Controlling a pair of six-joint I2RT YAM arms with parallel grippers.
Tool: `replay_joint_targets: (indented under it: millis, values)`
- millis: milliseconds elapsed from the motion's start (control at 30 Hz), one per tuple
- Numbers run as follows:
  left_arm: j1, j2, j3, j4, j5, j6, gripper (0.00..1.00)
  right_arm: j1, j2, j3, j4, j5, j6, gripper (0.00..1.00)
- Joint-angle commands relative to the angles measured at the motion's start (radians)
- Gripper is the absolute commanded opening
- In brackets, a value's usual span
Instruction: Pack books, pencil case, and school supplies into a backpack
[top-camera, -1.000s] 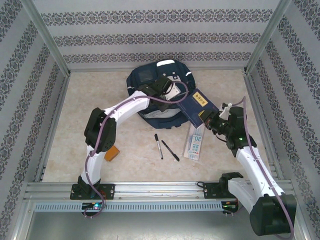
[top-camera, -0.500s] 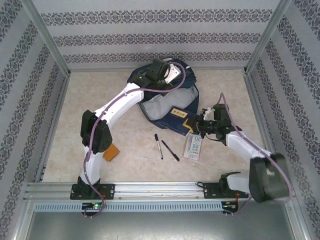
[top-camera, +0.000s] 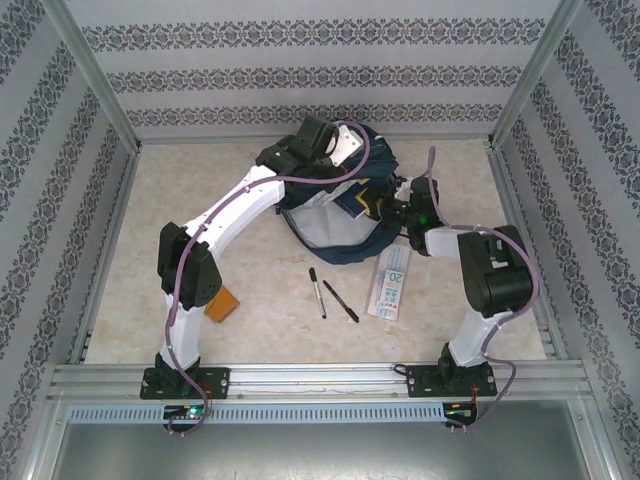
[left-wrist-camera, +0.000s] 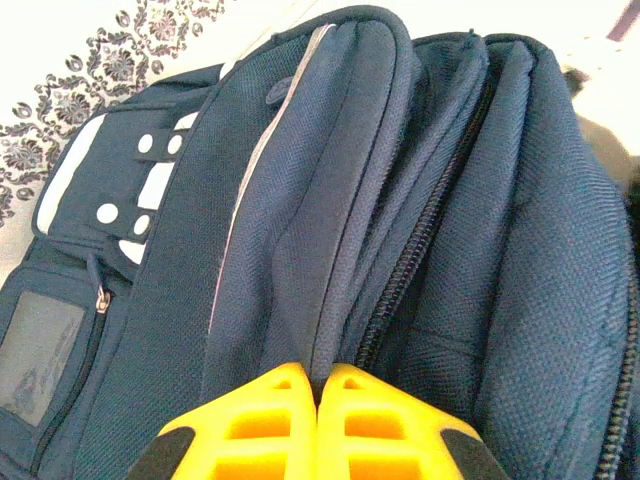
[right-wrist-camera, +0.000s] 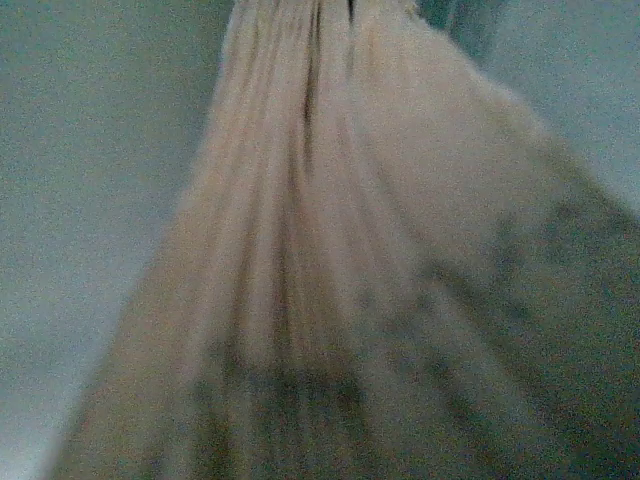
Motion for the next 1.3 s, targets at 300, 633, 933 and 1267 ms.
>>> replay_joint_targets:
  millis: [300,633,933,1267]
  values:
    - [-0.032,-0.081,0.046,0.047,0.073,-0.048,0.00,0.180,0.339,0.290,0.305,0.489,0.085,0.02]
    - [-0.034,-0.091,0.037,0.046,0.082,-0.028,0.00,0.193,0.481,0.419,0.205,0.497,0.082,0.25]
    - [-0.031,-0.074,0.003,0.060,0.018,-0.002,0.00,0.165,0.335,0.314,0.073,0.419,0.058,0.56]
    - [-0.021,-0.048,-0.026,0.078,-0.021,0.010,0.00,0.126,0.100,0.054,-0.133,0.360,0.099,0.64]
